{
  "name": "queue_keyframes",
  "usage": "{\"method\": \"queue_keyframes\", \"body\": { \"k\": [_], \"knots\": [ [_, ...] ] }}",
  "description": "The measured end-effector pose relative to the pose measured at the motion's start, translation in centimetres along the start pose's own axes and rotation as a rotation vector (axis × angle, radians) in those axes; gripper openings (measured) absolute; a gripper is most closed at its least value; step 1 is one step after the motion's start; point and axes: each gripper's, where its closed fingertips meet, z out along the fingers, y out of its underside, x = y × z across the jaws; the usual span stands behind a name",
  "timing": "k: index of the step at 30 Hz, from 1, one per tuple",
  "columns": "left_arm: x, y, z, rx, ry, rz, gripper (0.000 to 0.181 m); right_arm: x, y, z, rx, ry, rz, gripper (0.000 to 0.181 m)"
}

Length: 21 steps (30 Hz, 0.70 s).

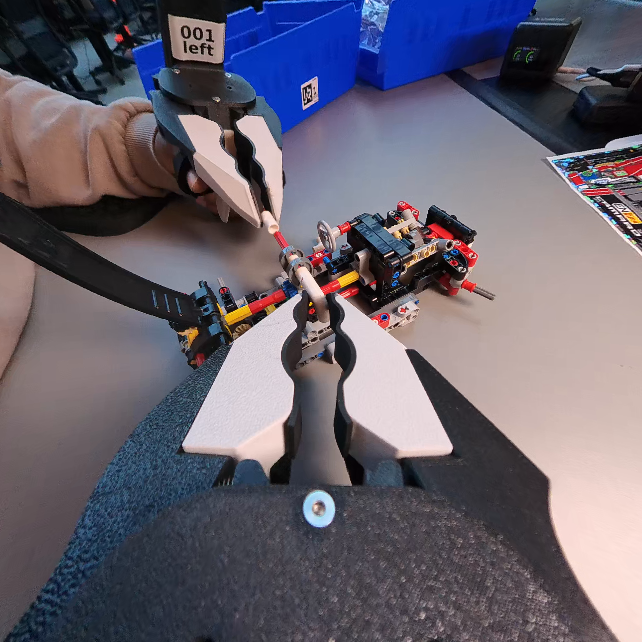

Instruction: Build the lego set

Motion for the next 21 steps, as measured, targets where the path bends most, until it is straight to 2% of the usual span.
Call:
{"method": "queue_keyframes", "body": {
  "k": [21],
  "knots": [
    [-0.4,0.1,1.1,-0.046,-0.008,0.016,0.005,0.0,-0.1,0.1,0.009,-0.003,0.008,0.009]
  ]
}}
